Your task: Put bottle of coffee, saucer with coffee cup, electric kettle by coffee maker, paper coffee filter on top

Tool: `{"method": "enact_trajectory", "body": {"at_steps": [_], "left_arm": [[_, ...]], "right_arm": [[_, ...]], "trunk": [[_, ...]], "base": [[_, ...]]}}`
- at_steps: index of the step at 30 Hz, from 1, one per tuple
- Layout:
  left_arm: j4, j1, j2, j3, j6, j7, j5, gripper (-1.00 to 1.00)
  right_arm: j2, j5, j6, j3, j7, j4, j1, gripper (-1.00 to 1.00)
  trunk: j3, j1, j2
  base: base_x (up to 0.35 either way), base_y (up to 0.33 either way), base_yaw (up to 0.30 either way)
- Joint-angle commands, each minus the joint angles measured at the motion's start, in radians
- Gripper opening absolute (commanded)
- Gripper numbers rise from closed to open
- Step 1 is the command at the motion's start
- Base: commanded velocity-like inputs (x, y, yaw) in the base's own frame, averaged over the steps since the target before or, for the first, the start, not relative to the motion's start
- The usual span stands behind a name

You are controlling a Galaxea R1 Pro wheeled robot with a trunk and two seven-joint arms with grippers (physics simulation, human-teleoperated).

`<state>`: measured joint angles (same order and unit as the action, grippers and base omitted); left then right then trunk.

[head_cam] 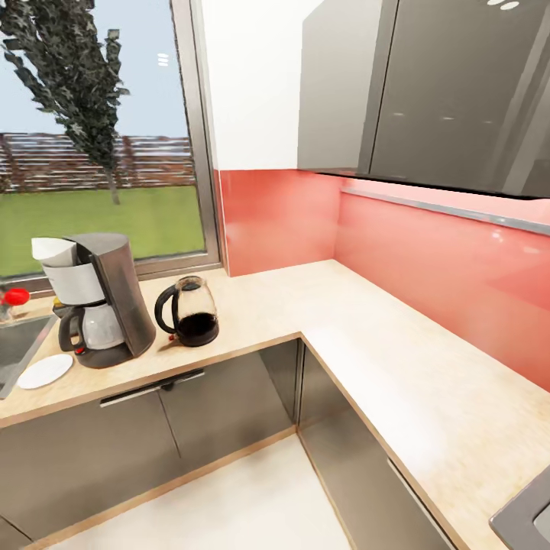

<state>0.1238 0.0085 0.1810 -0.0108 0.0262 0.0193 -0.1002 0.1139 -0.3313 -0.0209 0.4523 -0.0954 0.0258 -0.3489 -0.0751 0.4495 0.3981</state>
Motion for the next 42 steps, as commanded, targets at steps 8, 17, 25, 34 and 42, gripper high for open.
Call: {"method": "enact_trajectory", "body": {"at_steps": [8, 17, 25, 34, 42], "left_arm": [[0.002, 0.001, 0.0, 0.003, 0.0, 0.001, -0.009, 1.0], [0.0, 0.002, 0.001, 0.005, -0.001, 0.01, -0.01, 1.0], [-0.003, 0.007, 0.009, 0.009, -0.004, 0.01, -0.009, 1.0], [-0.002, 0.007, 0.002, 0.009, -0.003, 0.01, -0.009, 1.0], [-0.001, 0.007, 0.003, 0.009, -0.002, 0.011, -0.008, 1.0]], "right_arm": [[-0.037, -0.008, -0.002, 0.009, -0.005, -0.002, 0.007, 1.0], [-0.109, -0.008, -0.008, 0.008, -0.003, -0.002, 0.192, 1.0], [-0.109, -0.015, -0.01, 0.007, 0.001, 0.003, 0.2, 1.0], [-0.163, -0.128, -0.01, 0.007, 0.204, 0.0, 0.201, 1.0], [-0.166, -0.137, -0.01, 0.008, 0.212, 0.0, 0.201, 1.0]], "trunk": [[-0.008, 0.001, 0.002], [-0.016, 0.001, 0.002], [-0.024, 0.001, 0.002], [-0.033, 0.001, 0.002], [-0.041, 0.001, 0.002]], "base": [[0.0, 0.0, 0.249], [0.0, 0.0, 0.25], [0.0, 0.0, 0.237], [0.0, 0.0, 0.233], [0.0, 0.0, 0.231]]}}
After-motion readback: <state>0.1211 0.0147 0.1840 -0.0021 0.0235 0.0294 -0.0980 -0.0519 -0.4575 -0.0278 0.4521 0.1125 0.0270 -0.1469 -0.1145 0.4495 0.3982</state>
